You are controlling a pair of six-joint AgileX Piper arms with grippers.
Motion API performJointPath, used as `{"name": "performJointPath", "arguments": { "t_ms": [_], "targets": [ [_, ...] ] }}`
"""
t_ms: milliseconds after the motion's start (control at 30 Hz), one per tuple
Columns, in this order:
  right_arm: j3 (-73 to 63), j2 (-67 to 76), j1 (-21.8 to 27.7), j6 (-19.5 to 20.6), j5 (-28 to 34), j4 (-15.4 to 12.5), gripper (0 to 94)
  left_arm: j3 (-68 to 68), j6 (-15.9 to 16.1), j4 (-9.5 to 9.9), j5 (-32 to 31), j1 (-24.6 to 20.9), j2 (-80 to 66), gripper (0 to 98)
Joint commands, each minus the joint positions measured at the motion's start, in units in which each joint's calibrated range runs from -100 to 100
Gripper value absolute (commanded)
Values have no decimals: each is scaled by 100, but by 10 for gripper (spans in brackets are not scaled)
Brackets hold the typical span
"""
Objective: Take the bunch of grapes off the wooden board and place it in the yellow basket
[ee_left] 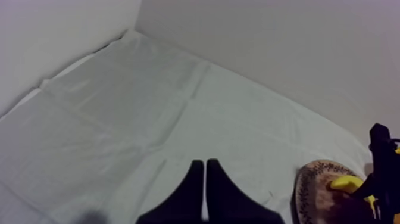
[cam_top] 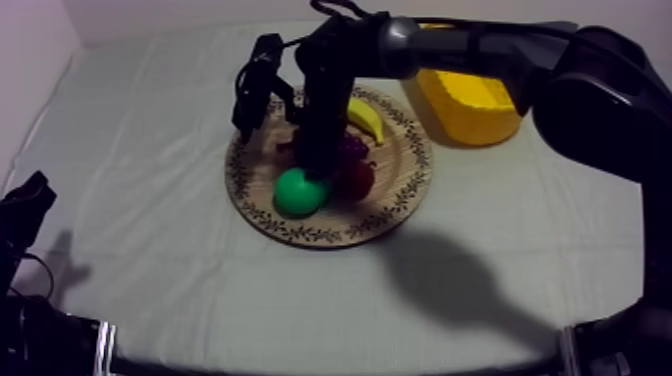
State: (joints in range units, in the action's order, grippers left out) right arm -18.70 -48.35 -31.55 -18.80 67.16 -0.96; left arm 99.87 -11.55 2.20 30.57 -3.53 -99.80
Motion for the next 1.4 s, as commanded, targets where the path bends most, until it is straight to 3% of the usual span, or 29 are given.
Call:
{"name": "performJointPath", "arguments": {
  "t_ms": [0, 200, 500, 1367],
  "targets": [
    [36, 17, 0, -9, -59, -1, 481, 2, 0, 2, -1, 2, -3, 1],
    [202, 108, -10, 32, -229, 11, 425, 2, 0, 2, -1, 2, -3, 1],
    [594, 599, 2, 51, -280, -44, 429, 2, 0, 2, -1, 2, -3, 1],
    [3274, 4040, 539, 421, -561, -10, 438, 2, 0, 2, -1, 2, -3, 1]
  ]
}}
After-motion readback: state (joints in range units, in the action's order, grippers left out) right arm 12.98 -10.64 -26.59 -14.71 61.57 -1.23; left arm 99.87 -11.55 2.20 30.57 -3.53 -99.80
